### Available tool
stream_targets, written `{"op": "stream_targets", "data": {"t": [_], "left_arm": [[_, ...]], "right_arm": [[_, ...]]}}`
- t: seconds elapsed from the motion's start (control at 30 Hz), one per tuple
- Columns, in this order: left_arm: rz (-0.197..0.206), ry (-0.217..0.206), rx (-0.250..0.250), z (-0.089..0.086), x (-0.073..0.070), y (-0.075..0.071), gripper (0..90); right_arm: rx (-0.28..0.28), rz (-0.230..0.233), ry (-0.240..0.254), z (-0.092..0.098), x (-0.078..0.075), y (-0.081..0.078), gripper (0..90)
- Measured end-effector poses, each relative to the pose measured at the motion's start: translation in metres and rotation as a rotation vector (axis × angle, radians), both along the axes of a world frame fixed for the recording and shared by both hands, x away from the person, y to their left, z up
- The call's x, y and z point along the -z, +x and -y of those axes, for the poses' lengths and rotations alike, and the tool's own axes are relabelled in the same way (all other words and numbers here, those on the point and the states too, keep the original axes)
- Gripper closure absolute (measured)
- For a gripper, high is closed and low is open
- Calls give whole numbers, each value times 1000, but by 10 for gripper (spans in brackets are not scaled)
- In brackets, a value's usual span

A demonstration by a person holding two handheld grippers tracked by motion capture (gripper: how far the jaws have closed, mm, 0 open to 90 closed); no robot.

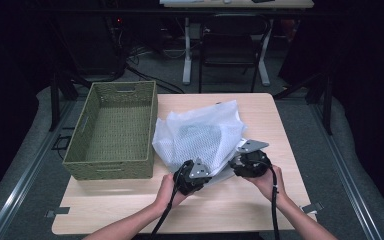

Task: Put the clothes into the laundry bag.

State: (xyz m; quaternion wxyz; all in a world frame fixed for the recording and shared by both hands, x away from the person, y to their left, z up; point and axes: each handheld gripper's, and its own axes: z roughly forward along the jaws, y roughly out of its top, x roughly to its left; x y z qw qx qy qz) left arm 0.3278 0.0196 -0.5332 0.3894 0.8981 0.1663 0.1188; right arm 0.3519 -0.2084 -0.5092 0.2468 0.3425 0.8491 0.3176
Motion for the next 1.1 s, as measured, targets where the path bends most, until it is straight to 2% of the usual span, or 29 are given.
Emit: {"op": "stream_targets", "data": {"t": [0.07,0.13,0.17,0.2,0.23,0.3,0.4,0.43,0.47,0.5,0.6,0.63,0.7,0.73,0.8,0.87,0.9,0.97,1.0,1.07,1.1], "left_arm": [[-2,-11,2,1,-1,2,879],[-1,-31,-7,2,-3,4,878],[-5,-51,-21,1,-5,5,878],[-3,-58,-28,0,-6,6,878],[-3,-58,-28,0,-6,6,878],[-17,-74,-40,-3,-9,8,878],[-21,-82,-40,-3,-9,8,878],[-24,-81,-38,-2,-9,8,878],[-21,-79,-36,-2,-10,8,878],[-31,-96,-39,-2,-12,8,878],[-28,-91,-31,-1,-13,8,877],[-24,-84,-28,-1,-13,7,876],[-27,-75,-24,-1,-12,6,869],[-27,-75,-23,-1,-11,6,858],[-32,-68,-24,-1,-9,6,826],[-21,-49,-37,-2,-6,5,734],[-14,-40,-47,-3,-5,4,661],[1,-16,-63,-7,0,0,607],[14,10,-73,-9,4,-3,583],[53,83,-85,-9,12,-7,585],[87,115,-96,-6,18,-9,647]], "right_arm": [[-35,38,-25,-6,0,2,415],[-50,47,-47,-11,3,6,452],[-65,31,-70,-13,5,9,430],[-79,4,-31,-11,5,8,414],[-79,4,-31,-11,5,8,414],[-88,-22,6,-5,3,3,405],[-94,-29,-5,-3,4,0,397],[-105,-41,-22,-6,8,0,397],[-104,-36,-35,-8,9,0,400],[-115,-26,-34,-10,11,0,406],[-114,2,-46,-16,12,3,442],[-114,16,-36,-18,12,4,492],[-116,73,-33,-21,9,6,680],[-114,79,-21,-22,8,7,786],[-111,86,-26,-22,8,8,881],[-106,78,-36,-22,8,8,888],[-107,73,-33,-21,7,7,889],[-92,71,-29,-15,4,5,890],[-84,69,-21,-13,3,4,890],[-78,71,-22,-6,-1,1,890],[-77,52,-20,-1,-2,-1,891]]}}
